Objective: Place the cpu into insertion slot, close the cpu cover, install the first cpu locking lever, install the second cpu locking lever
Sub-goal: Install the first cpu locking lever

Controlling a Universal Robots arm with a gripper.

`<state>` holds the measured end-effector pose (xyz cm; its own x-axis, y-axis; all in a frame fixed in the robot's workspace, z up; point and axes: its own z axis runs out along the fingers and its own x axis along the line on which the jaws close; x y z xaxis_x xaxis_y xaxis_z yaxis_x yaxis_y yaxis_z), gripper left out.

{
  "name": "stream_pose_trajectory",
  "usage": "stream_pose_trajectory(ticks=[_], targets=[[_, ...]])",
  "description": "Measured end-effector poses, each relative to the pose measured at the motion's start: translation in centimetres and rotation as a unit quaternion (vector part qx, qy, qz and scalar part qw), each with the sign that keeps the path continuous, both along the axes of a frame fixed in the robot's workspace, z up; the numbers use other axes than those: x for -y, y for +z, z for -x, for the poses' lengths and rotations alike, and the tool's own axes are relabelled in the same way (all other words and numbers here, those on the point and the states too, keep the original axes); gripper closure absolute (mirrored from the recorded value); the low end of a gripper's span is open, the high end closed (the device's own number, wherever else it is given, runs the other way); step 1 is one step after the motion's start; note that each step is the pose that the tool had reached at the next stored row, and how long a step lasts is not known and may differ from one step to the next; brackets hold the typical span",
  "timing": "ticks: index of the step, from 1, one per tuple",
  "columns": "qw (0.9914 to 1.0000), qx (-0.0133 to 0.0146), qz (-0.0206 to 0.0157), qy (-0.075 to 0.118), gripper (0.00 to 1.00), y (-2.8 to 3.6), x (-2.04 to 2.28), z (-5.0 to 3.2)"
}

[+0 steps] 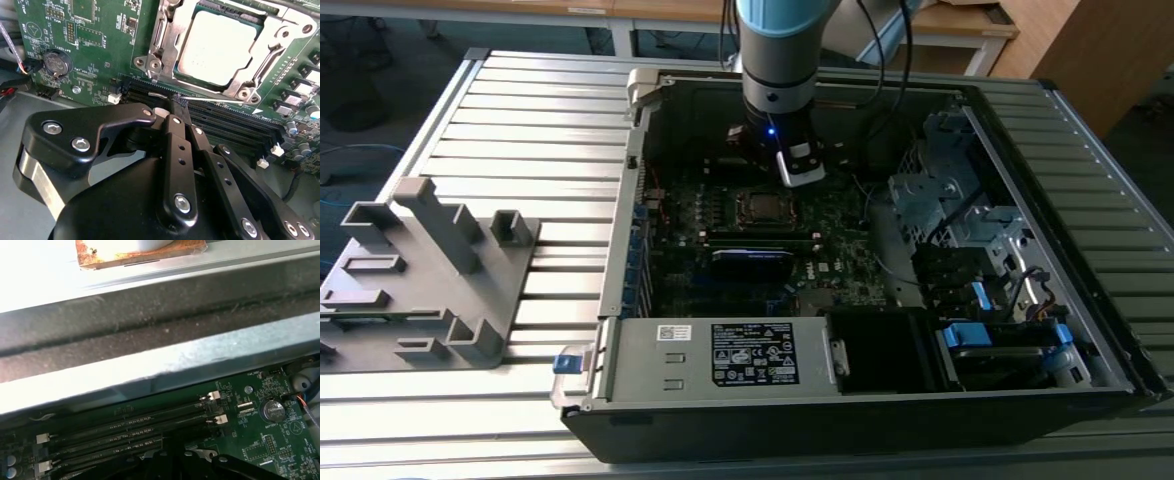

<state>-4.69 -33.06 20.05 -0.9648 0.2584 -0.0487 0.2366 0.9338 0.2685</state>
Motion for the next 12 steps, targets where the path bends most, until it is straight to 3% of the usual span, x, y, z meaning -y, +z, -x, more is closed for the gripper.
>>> stream_pose_trajectory(ticks=[2,12], targets=[[1.00000,0.0000,-0.0019,0.000,0.89,-0.02,-0.01,0.02],[1.00000,0.0001,-0.0020,0.000,0.89,-0.05,0.04,0.04]])
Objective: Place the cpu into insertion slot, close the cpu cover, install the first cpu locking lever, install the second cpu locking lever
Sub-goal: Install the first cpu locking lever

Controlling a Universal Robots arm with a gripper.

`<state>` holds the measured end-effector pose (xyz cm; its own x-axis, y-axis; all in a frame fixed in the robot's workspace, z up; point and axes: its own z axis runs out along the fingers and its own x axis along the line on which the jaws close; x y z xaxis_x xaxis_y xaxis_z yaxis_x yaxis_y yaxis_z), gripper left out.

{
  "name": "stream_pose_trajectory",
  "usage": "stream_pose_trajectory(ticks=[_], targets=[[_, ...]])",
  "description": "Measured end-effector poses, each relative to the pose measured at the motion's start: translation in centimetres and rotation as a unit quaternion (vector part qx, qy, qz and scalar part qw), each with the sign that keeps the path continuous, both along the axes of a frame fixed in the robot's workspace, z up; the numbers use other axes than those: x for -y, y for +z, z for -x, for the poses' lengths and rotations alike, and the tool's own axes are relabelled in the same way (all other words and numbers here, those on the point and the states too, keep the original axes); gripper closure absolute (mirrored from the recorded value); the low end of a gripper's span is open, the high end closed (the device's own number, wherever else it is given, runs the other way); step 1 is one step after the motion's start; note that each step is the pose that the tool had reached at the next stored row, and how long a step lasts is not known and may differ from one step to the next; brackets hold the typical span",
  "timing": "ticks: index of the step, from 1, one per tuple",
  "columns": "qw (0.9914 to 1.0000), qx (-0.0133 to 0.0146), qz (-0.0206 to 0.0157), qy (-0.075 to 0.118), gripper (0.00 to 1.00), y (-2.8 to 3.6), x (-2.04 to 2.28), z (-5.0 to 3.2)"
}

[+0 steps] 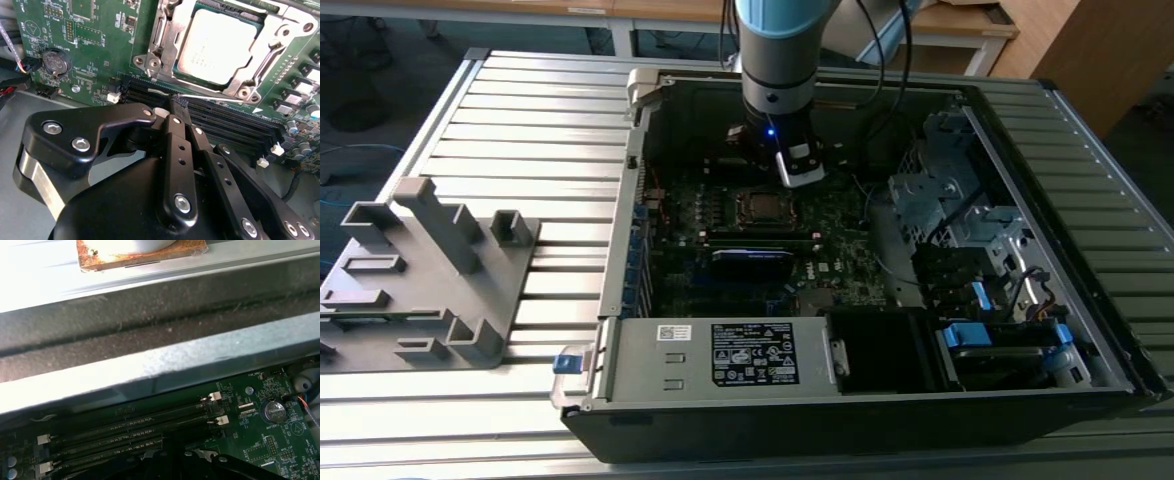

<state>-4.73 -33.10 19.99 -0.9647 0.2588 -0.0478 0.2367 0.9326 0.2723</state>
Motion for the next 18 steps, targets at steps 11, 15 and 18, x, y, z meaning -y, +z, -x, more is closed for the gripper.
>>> stream_pose_trajectory(ticks=[11,15,18], targets=[[1.00000,0.0007,0.0001,0.000,0.89,-0.26,0.04,0.09],[1.00000,0.0007,0.0001,0.000,0.89,-0.28,0.04,0.09],[1.00000,0.0007,0.0002,0.000,0.89,-0.35,0.04,0.07]])
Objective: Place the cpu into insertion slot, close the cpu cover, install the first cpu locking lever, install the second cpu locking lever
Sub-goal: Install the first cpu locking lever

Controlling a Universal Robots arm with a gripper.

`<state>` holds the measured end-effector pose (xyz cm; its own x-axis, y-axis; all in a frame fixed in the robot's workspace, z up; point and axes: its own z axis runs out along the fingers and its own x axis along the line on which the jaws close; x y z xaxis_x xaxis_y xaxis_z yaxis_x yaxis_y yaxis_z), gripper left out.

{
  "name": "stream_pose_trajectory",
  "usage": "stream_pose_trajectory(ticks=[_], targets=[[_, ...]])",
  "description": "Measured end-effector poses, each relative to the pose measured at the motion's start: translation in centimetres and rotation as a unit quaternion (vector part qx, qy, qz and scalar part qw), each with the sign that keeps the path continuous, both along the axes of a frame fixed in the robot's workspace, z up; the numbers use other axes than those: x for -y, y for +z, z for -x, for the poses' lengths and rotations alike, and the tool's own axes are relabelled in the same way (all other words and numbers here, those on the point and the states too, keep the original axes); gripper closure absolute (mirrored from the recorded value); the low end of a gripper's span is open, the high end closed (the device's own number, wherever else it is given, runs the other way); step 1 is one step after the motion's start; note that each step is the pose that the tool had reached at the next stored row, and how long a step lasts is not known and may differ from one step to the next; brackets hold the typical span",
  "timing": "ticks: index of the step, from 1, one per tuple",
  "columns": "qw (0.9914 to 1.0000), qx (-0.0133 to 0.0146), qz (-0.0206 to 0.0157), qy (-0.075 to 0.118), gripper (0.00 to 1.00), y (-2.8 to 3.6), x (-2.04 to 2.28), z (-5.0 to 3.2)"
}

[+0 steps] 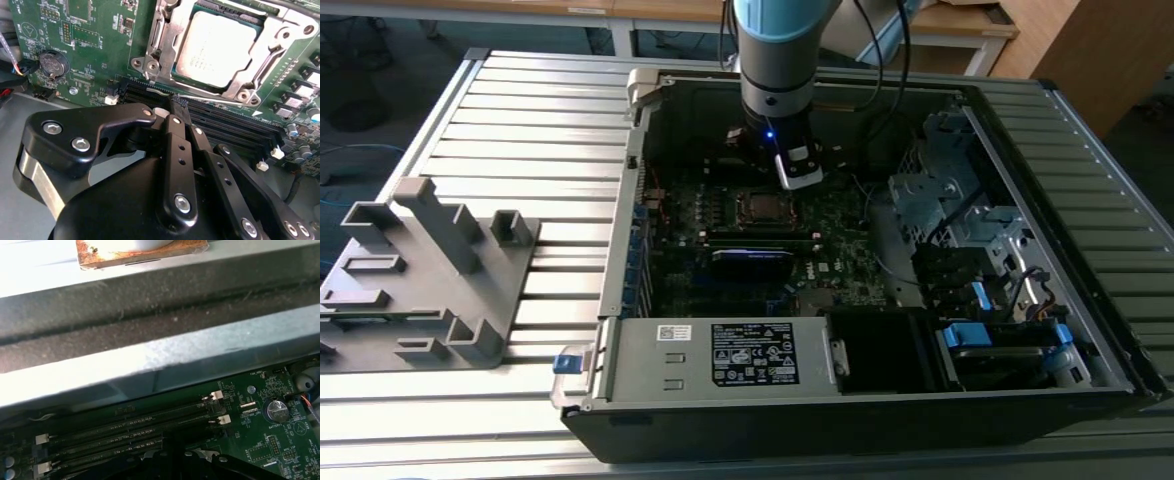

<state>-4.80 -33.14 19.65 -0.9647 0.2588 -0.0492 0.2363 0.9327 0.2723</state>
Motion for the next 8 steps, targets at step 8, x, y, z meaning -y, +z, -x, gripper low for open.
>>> stream_pose_trajectory(ticks=[8], targets=[[1.00000,0.0000,0.0001,0.000,0.89,-0.22,0.00,-0.15]])
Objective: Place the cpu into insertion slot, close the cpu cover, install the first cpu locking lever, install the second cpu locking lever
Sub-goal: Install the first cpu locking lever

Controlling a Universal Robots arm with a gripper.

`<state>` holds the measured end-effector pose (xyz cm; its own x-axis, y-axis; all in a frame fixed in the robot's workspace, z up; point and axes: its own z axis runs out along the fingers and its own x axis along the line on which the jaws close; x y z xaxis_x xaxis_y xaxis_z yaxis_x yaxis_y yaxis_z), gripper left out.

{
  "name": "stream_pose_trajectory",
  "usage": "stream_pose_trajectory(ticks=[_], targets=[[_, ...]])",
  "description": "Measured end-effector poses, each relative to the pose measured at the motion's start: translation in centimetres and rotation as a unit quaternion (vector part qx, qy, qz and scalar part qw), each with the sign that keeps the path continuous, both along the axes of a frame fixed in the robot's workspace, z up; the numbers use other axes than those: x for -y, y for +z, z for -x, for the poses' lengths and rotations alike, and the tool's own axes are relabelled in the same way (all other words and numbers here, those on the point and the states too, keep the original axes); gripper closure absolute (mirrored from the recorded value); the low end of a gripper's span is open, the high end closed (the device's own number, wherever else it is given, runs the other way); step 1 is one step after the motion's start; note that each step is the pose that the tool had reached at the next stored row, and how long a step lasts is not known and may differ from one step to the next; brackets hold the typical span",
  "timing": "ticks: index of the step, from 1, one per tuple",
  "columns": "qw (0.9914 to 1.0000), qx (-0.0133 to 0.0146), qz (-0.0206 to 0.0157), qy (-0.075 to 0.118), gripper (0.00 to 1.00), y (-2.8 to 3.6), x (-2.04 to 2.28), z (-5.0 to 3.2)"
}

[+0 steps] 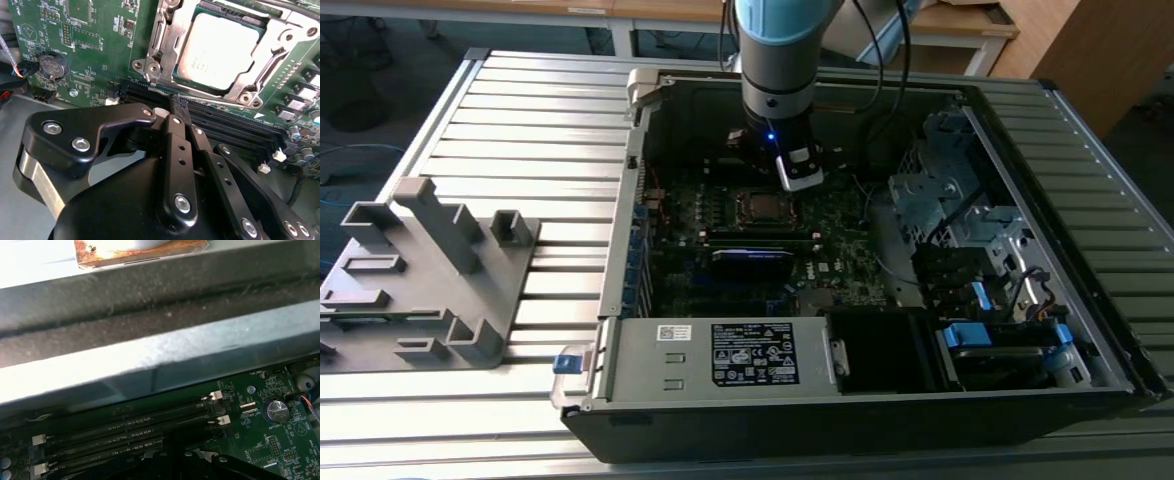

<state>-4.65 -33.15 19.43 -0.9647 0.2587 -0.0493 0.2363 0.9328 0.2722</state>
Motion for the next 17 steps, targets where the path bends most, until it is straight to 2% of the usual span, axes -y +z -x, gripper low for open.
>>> stream_pose_trajectory(ticks=[12,17], targets=[[1.00000,0.0001,0.0001,0.000,0.89,-0.10,0.01,-0.16],[1.00000,0.0025,0.0000,0.000,0.89,-0.07,0.01,0.13]])
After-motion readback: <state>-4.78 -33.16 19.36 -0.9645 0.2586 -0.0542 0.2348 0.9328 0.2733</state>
